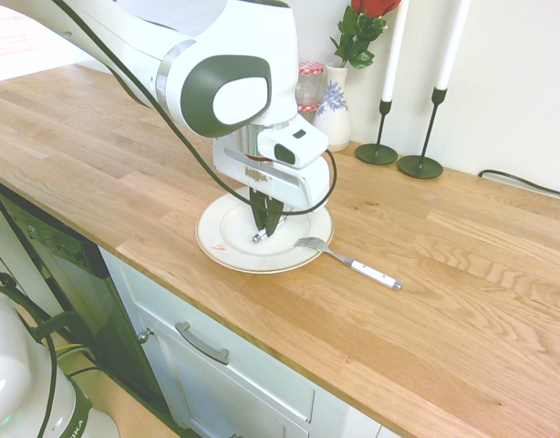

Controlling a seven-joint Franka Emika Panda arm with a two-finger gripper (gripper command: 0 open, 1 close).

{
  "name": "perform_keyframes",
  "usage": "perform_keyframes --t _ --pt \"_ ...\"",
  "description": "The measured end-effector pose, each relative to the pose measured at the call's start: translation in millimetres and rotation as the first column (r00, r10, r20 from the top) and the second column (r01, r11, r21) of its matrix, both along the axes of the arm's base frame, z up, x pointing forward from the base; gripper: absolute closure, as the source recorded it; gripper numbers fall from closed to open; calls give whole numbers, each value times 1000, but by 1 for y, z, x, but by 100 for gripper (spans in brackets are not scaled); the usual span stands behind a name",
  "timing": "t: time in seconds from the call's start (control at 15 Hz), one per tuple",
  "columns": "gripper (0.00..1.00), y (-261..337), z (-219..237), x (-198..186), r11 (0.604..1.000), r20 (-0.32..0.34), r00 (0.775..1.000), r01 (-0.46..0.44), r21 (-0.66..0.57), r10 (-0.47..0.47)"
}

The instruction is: Put the spoon into the plate

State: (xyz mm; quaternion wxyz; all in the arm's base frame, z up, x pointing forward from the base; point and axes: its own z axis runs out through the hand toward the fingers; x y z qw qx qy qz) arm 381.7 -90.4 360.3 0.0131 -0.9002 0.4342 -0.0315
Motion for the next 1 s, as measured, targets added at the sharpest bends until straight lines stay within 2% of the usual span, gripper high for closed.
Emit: perform_keyframes --t 0.07,0.13,1.0 --pt "100 0 -2 0 1000 -3 1000 0 1 0" --pt "0 0 -4 0 1000 -4 1000 0 1 0" --pt "0 8 -1 2 1000 2 1000 -11 -5 11"
